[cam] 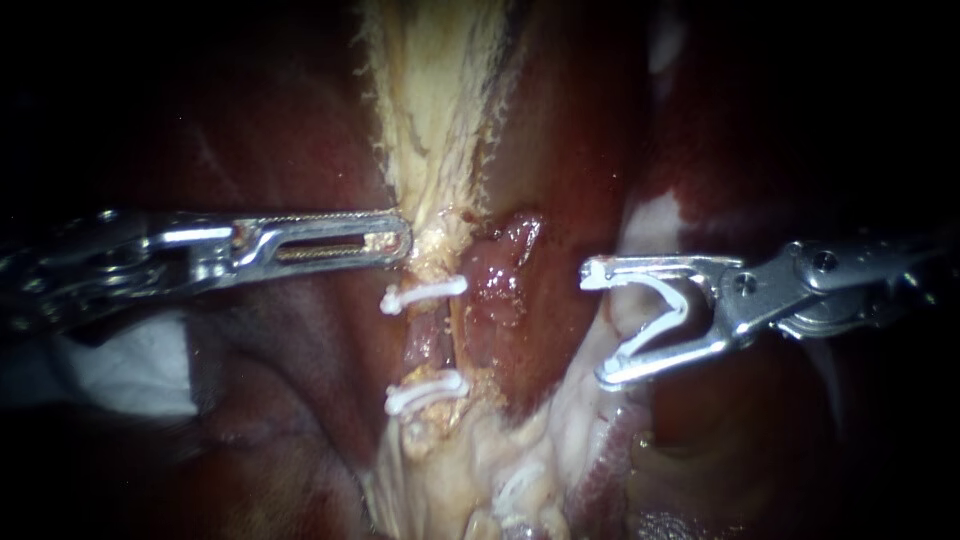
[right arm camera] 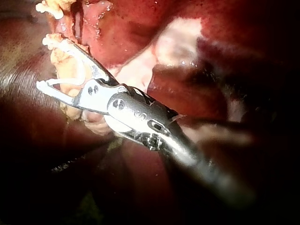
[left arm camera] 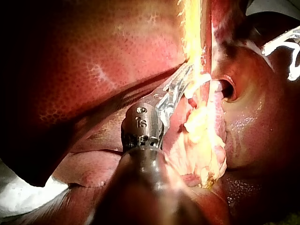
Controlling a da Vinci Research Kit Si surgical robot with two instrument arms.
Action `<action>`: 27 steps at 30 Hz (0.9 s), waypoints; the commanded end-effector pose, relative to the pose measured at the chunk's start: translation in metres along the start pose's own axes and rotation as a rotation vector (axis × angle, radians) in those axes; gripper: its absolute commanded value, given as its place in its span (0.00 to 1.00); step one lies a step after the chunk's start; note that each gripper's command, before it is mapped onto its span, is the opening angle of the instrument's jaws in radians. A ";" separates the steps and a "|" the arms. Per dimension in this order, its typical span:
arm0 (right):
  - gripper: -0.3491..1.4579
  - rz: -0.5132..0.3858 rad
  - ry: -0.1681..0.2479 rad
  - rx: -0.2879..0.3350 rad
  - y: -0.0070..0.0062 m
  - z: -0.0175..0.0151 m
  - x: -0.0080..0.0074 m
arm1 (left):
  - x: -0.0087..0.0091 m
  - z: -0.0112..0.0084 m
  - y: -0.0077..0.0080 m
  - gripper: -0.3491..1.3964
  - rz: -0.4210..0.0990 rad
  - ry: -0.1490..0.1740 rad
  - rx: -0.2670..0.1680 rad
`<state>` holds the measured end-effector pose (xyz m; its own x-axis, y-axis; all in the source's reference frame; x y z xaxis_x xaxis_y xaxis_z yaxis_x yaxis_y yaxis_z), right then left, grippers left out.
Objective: Clipping first clip right tube
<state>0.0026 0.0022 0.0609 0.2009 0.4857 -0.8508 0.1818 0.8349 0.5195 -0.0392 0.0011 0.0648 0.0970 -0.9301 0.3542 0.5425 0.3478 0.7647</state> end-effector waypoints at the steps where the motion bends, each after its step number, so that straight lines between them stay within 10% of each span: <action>1: 0.52 0.000 0.000 0.000 0.0000 0.0000 0.0001 | 0.0000 0.0000 0.0000 0.00 -0.001 0.000 0.000; 11: 0.52 -0.004 0.000 0.006 -0.0001 0.0006 -0.0007 | -0.0002 -0.0016 -0.0003 0.00 -0.003 0.004 0.007; 27: 0.52 0.086 -0.017 0.069 0.0026 0.0101 -0.0099 | -0.0014 -0.0089 -0.0037 0.00 -0.018 -0.009 0.018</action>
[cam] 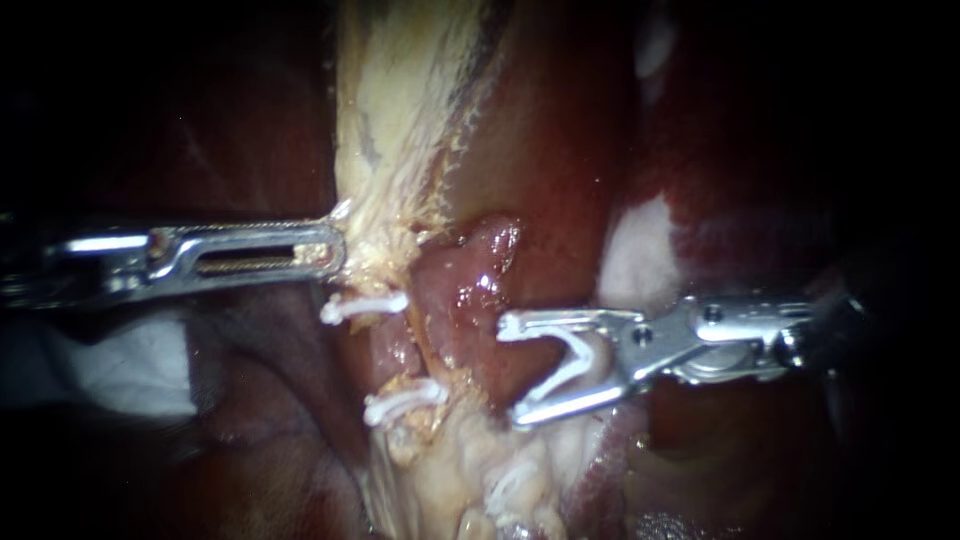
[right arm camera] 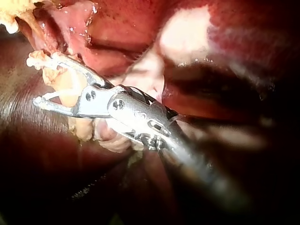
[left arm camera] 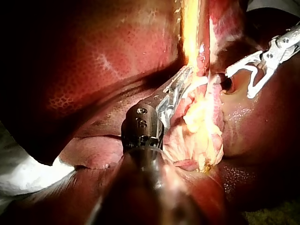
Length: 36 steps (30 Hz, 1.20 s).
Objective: Clipping first clip right tube
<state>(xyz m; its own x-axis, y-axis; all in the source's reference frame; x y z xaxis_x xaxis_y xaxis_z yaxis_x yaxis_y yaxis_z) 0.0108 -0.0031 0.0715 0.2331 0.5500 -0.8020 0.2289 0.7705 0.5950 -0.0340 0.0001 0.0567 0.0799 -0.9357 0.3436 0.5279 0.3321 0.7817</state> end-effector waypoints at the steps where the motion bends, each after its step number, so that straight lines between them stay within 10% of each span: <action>1: 0.52 0.003 -0.002 0.001 0.0005 0.0005 -0.0004 | 0.0001 -0.0003 -0.0001 0.00 0.001 0.000 -0.001; 14: 0.52 0.026 -0.023 0.030 0.0058 0.0049 -0.0037 | 0.0005 -0.0015 -0.0013 0.00 0.001 -0.005 0.002; 36: 0.52 0.029 -0.032 0.112 0.0068 0.0076 -0.0049 | 0.0006 -0.0012 -0.0026 0.00 -0.001 -0.010 -0.001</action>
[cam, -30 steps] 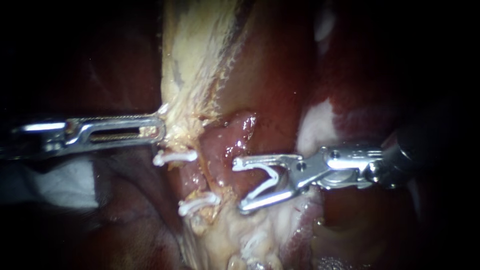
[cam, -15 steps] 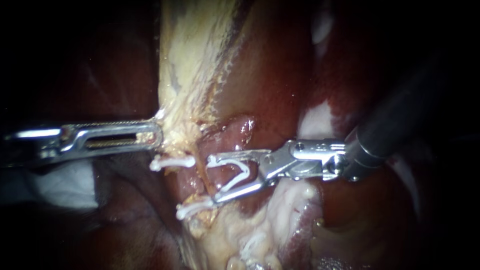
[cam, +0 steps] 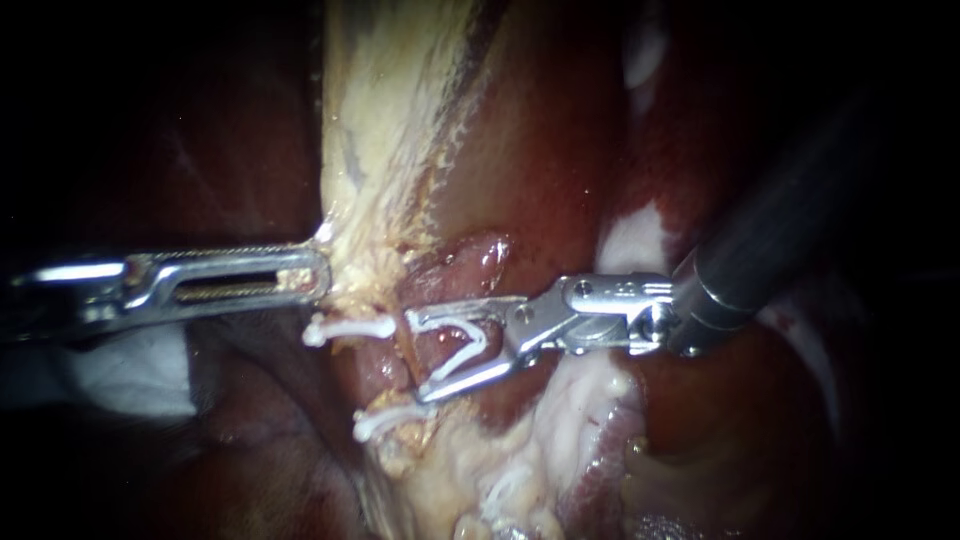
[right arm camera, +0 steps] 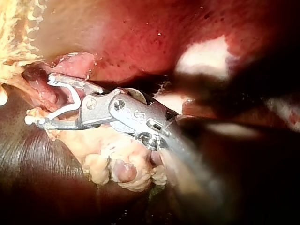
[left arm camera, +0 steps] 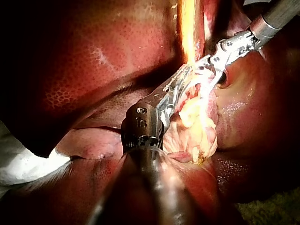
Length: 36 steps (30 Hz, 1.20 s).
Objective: Clipping first clip right tube
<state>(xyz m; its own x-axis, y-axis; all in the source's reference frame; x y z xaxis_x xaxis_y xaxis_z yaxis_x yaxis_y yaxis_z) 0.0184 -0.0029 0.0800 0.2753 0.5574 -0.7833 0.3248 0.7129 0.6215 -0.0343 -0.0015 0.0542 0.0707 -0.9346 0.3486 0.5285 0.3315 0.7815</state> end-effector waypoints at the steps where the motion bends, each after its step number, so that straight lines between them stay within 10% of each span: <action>1: 0.52 0.002 0.012 0.013 -0.0004 0.0001 0.0002 | 0.0000 0.0000 0.0000 0.00 0.000 0.000 0.000; 36: 0.41 0.099 0.009 0.213 -0.0045 0.0033 0.0010 | 0.0000 0.0006 0.0004 0.00 0.001 -0.001 -0.001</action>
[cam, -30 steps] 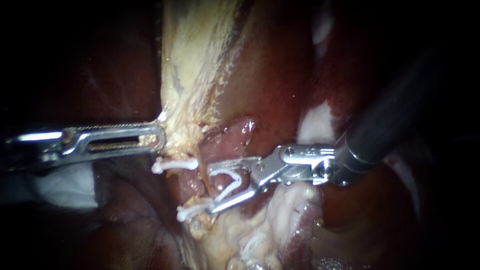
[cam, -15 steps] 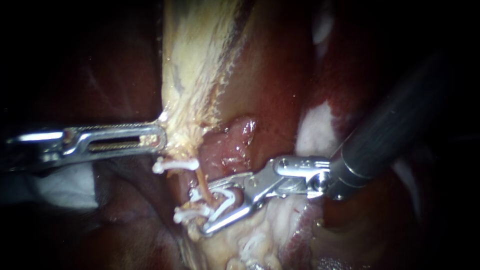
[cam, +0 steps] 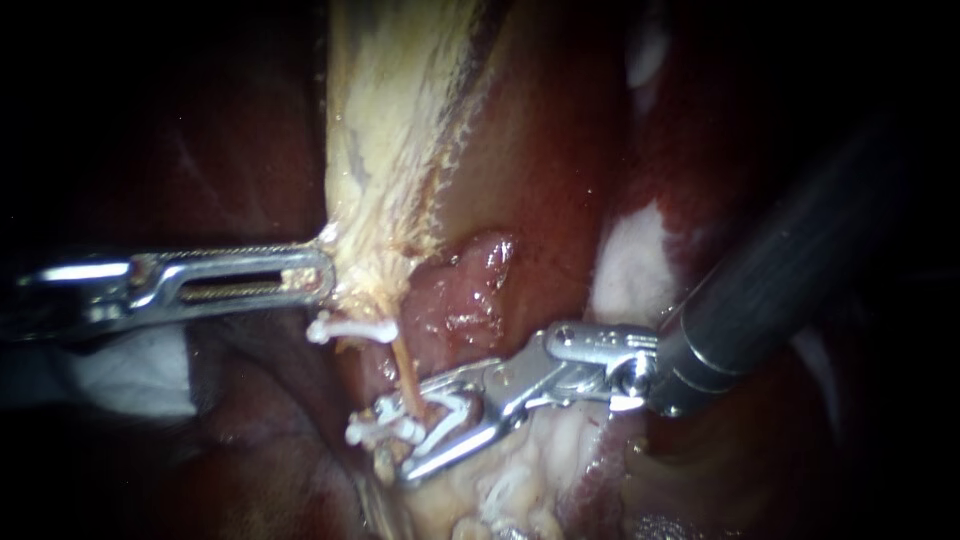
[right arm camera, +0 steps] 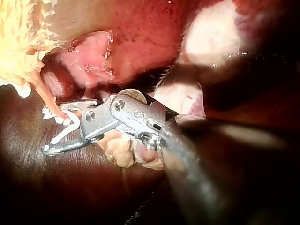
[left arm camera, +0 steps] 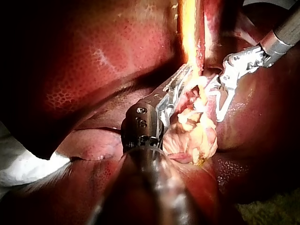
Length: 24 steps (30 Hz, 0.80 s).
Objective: Clipping first clip right tube
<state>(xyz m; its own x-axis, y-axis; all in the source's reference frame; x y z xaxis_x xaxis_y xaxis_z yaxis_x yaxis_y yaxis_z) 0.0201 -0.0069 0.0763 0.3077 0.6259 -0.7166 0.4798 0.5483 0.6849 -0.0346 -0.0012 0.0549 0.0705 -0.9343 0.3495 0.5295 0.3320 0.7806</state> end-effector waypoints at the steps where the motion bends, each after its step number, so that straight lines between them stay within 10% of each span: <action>1: 0.41 -0.002 -0.001 0.000 0.0001 0.0001 -0.0003 | 0.0000 0.0000 0.0000 0.00 0.000 0.000 0.000; 13: 0.32 0.018 -0.004 0.002 0.0003 0.0003 -0.0009 | 0.0000 0.0002 0.0001 0.00 0.000 0.000 0.000; 19: 0.00 0.047 -0.003 -0.002 0.0009 -0.0005 -0.0012 | 0.0000 0.0002 0.0002 0.00 0.001 0.000 0.000; 24: 0.00 0.082 -0.006 -0.002 0.0016 -0.0015 -0.0015 | 0.0000 0.0002 0.0003 0.00 0.001 0.000 0.001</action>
<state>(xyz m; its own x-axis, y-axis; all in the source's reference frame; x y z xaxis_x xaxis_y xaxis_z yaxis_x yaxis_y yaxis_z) 0.0191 -0.0062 0.0788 0.3600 0.6656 -0.6537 0.4448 0.4935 0.7474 -0.0346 -0.0011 0.0553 0.0710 -0.9339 0.3503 0.5292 0.3330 0.7805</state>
